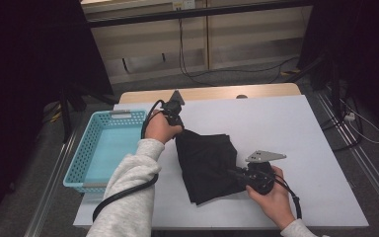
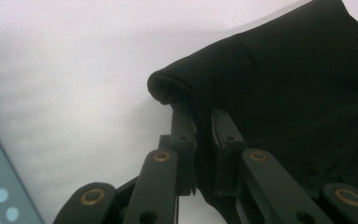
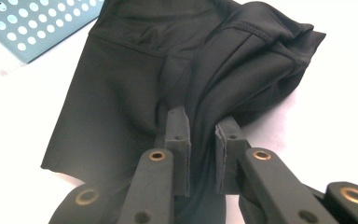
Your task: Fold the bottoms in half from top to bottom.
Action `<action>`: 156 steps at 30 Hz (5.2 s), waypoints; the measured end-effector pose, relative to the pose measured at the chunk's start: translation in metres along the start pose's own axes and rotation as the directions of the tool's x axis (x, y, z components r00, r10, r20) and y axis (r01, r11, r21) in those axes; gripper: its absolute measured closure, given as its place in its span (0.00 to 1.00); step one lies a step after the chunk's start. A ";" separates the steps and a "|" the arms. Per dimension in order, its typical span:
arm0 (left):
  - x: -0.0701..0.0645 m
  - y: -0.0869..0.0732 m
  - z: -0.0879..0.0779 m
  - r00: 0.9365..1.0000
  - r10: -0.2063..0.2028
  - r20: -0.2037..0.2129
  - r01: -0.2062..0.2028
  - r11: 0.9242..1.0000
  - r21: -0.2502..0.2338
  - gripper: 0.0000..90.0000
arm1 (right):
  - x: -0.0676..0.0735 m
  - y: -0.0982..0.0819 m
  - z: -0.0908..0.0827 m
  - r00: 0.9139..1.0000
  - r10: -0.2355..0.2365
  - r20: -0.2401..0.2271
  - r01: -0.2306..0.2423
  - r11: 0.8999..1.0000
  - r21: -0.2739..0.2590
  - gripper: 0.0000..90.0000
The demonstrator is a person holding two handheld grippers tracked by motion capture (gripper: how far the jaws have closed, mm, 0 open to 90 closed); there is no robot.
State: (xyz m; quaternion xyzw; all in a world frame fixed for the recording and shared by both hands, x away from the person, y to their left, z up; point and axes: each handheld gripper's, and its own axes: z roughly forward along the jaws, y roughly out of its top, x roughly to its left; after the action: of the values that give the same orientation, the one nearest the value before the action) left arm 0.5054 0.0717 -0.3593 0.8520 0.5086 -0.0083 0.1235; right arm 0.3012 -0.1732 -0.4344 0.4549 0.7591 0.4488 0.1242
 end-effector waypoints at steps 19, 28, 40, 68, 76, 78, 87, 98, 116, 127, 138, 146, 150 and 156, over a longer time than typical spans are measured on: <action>0.001 0.006 -0.025 1.000 -0.011 -0.018 0.011 1.000 0.027 0.91 | 0.006 0.009 -0.004 1.000 -0.029 0.011 0.030 0.998 -0.060 0.88; 0.004 0.006 -0.042 0.999 -0.012 -0.044 0.013 1.000 0.028 0.91 | 0.015 0.016 -0.004 0.999 -0.052 0.012 0.053 0.993 -0.103 0.88; 0.012 0.004 -0.061 0.998 -0.019 -0.067 0.023 0.998 0.061 0.91 | 0.028 0.022 0.000 0.996 -0.086 -0.003 0.085 0.987 -0.136 0.88; 0.024 0.008 -0.097 0.996 -0.034 -0.088 0.039 0.998 0.055 0.91 | 0.043 0.038 0.010 0.995 -0.094 -0.035 0.087 0.980 -0.182 0.88; 0.025 0.009 -0.107 0.995 -0.039 -0.096 0.043 0.998 0.041 0.91 | 0.049 0.041 0.013 0.994 -0.102 -0.046 0.091 0.976 -0.195 0.88; 0.026 0.009 -0.110 0.995 -0.038 -0.093 0.041 0.998 0.040 0.91 | 0.050 0.041 0.014 0.994 -0.103 -0.049 0.091 0.976 -0.196 0.88; 0.027 0.010 -0.121 0.994 -0.030 -0.108 0.033 0.999 0.028 0.91 | 0.056 0.046 0.015 0.992 -0.116 -0.042 0.104 0.971 -0.216 0.88; 0.029 0.010 -0.129 0.993 -0.035 -0.113 0.037 0.999 0.020 0.91 | 0.060 0.050 0.017 0.992 -0.121 -0.047 0.107 0.968 -0.228 0.88; 0.040 0.010 -0.147 0.992 -0.036 -0.119 0.038 0.999 0.015 0.91 | 0.071 0.059 0.023 0.989 -0.144 -0.041 0.128 0.956 -0.263 0.88; 0.045 0.010 -0.163 0.991 -0.047 -0.123 0.051 0.998 0.026 0.91 | 0.082 0.064 0.026 0.986 -0.159 -0.059 0.136 0.949 -0.283 0.88; 0.052 0.008 -0.174 0.990 -0.051 -0.133 0.054 0.998 0.021 0.91 | 0.088 0.073 0.026 0.984 -0.167 -0.070 0.139 0.943 -0.301 0.88; 0.052 0.009 -0.180 0.987 -0.051 -0.151 0.055 0.998 0.024 0.91 | 0.093 0.078 0.028 0.981 -0.183 -0.070 0.154 0.941 -0.300 0.88; 0.052 0.009 -0.184 0.987 -0.052 -0.152 0.056 0.998 0.023 0.91 | 0.095 0.080 0.029 0.979 -0.186 -0.078 0.155 0.940 -0.303 0.88; 0.056 0.007 -0.189 0.986 -0.056 -0.154 0.060 0.998 0.020 0.91 | 0.098 0.084 0.029 0.978 -0.191 -0.084 0.156 0.936 -0.314 0.88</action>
State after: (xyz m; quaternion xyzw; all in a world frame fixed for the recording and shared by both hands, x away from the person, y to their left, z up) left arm 0.5174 0.1580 -0.1821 0.8364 0.5412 0.0474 0.0732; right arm 0.3123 -0.0630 -0.3629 0.3351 0.7235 0.5731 0.1890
